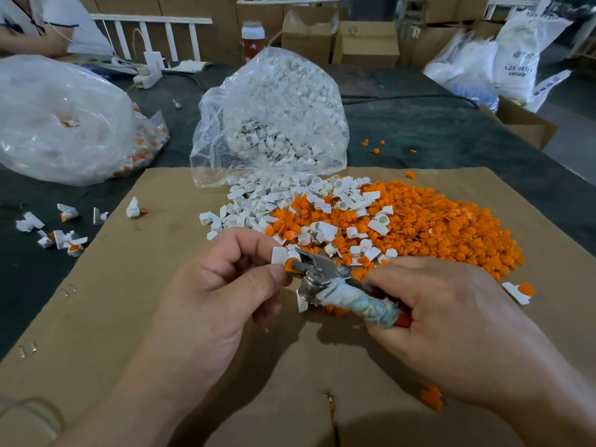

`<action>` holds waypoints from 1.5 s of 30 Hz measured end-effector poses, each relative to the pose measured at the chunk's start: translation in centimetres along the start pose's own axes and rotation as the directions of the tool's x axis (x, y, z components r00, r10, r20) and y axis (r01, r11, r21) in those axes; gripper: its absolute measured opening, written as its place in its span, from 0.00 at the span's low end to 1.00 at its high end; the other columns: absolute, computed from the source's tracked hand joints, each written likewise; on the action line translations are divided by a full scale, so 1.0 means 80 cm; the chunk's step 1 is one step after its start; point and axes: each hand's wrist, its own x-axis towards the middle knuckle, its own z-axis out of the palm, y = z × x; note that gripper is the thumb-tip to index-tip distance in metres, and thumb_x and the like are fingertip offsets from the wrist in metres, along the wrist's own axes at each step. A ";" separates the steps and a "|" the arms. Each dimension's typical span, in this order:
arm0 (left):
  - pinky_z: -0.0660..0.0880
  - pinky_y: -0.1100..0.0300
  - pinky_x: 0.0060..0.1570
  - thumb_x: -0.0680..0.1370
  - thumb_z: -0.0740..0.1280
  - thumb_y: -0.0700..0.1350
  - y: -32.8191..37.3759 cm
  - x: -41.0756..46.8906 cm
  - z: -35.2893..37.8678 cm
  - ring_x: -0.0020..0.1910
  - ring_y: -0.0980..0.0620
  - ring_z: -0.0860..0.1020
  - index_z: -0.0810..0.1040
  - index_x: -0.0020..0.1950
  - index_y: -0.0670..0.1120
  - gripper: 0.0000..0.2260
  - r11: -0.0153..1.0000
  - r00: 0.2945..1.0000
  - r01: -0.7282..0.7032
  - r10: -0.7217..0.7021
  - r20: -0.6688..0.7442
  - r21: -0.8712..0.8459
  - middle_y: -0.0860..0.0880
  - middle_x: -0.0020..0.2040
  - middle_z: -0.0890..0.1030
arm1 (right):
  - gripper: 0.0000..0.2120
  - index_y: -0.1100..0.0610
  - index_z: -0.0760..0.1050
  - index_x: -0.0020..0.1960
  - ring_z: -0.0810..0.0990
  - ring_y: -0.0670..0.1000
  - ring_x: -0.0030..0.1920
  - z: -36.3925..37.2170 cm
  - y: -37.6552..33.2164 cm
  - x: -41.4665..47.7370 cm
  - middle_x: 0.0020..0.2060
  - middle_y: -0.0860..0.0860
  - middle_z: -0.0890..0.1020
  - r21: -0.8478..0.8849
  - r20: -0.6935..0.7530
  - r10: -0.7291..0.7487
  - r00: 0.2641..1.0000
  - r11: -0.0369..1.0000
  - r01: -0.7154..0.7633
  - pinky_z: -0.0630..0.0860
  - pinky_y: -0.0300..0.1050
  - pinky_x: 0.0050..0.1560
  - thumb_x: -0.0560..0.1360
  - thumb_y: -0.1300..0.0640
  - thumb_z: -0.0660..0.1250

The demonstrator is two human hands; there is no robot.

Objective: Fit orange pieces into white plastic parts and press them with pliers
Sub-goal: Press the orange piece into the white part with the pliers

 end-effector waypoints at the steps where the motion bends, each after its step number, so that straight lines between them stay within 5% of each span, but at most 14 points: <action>1: 0.70 0.65 0.27 0.71 0.68 0.40 0.001 0.000 0.000 0.28 0.54 0.73 0.81 0.40 0.48 0.04 1.000 1.000 0.005 -0.005 -0.003 0.000 0.47 0.29 0.74 | 0.14 0.46 0.75 0.38 0.72 0.46 0.32 0.001 0.000 0.000 0.30 0.43 0.73 -0.002 -0.013 0.001 1.000 1.000 -0.001 0.70 0.46 0.28 0.69 0.42 0.54; 6: 0.71 0.66 0.26 0.71 0.68 0.40 0.002 0.000 0.001 0.28 0.55 0.73 0.81 0.40 0.49 0.05 1.000 0.999 0.013 -0.013 -0.052 -0.009 0.49 0.30 0.76 | 0.13 0.47 0.76 0.38 0.72 0.46 0.31 0.009 -0.004 0.000 0.30 0.42 0.73 -0.014 -0.070 0.000 0.998 1.000 -0.001 0.68 0.43 0.26 0.70 0.41 0.56; 12: 0.70 0.66 0.25 0.72 0.71 0.38 -0.003 0.003 -0.005 0.26 0.55 0.73 0.81 0.39 0.49 0.06 0.988 0.969 0.152 -0.146 -0.199 0.017 0.47 0.31 0.78 | 0.26 0.48 0.78 0.53 0.76 0.49 0.42 0.016 0.015 0.006 0.41 0.43 0.78 -0.091 -0.085 0.065 0.994 0.993 -0.072 0.73 0.45 0.38 0.68 0.30 0.58; 21: 0.72 0.64 0.25 0.75 0.67 0.35 -0.008 -0.006 0.017 0.27 0.54 0.77 0.83 0.37 0.48 0.11 0.917 0.917 0.398 -0.397 -0.044 0.032 0.47 0.32 0.81 | 0.34 0.45 0.69 0.66 0.68 0.50 0.61 0.025 0.022 0.017 0.58 0.45 0.74 -0.221 0.032 0.172 0.985 0.962 -0.161 0.64 0.49 0.60 0.68 0.27 0.50; 25: 0.72 0.63 0.24 0.76 0.67 0.35 -0.008 -0.008 0.023 0.26 0.52 0.77 0.82 0.37 0.48 0.12 0.913 0.912 0.407 -0.407 -0.048 0.001 0.44 0.30 0.80 | 0.19 0.49 0.75 0.55 0.74 0.48 0.52 0.021 0.003 0.011 0.50 0.45 0.77 -0.002 -0.211 -0.022 0.977 1.000 0.023 0.71 0.48 0.52 0.74 0.37 0.59; 29: 0.74 0.62 0.27 0.74 0.72 0.42 -0.006 -0.014 0.026 0.28 0.49 0.81 0.81 0.40 0.51 0.05 0.965 0.972 0.237 -0.235 -0.032 0.114 0.43 0.31 0.81 | 0.11 0.53 0.77 0.49 0.76 0.49 0.43 0.029 -0.016 0.011 0.43 0.47 0.78 0.024 -0.209 -0.204 0.956 0.977 0.213 0.74 0.49 0.42 0.78 0.49 0.59; 33: 0.75 0.64 0.28 0.70 0.71 0.49 0.002 -0.017 0.027 0.28 0.51 0.80 0.83 0.43 0.51 0.04 0.991 0.992 0.127 -0.128 0.018 0.041 0.44 0.32 0.81 | 0.09 0.55 0.78 0.48 0.76 0.50 0.42 0.026 -0.011 0.008 0.42 0.48 0.78 0.145 -0.239 -0.151 0.959 0.971 0.189 0.75 0.49 0.40 0.80 0.53 0.61; 40: 0.75 0.59 0.25 0.72 0.73 0.52 0.001 -0.015 0.024 0.25 0.49 0.78 0.83 0.44 0.46 0.09 0.921 0.943 0.298 -0.242 0.229 -0.253 0.42 0.32 0.80 | 0.12 0.55 0.78 0.48 0.75 0.46 0.40 0.023 -0.014 0.005 0.41 0.46 0.76 0.281 -0.260 -0.183 0.948 0.925 0.256 0.74 0.46 0.37 0.81 0.52 0.58; 45: 0.72 0.63 0.22 0.68 0.78 0.58 -0.001 -0.016 0.019 0.23 0.52 0.76 0.82 0.44 0.48 0.16 0.956 0.951 0.213 -0.156 0.266 -0.202 0.47 0.30 0.78 | 0.13 0.53 0.75 0.42 0.75 0.48 0.37 0.023 -0.023 0.001 0.36 0.45 0.75 0.400 -0.230 -0.131 0.964 0.891 0.216 0.70 0.44 0.34 0.80 0.50 0.57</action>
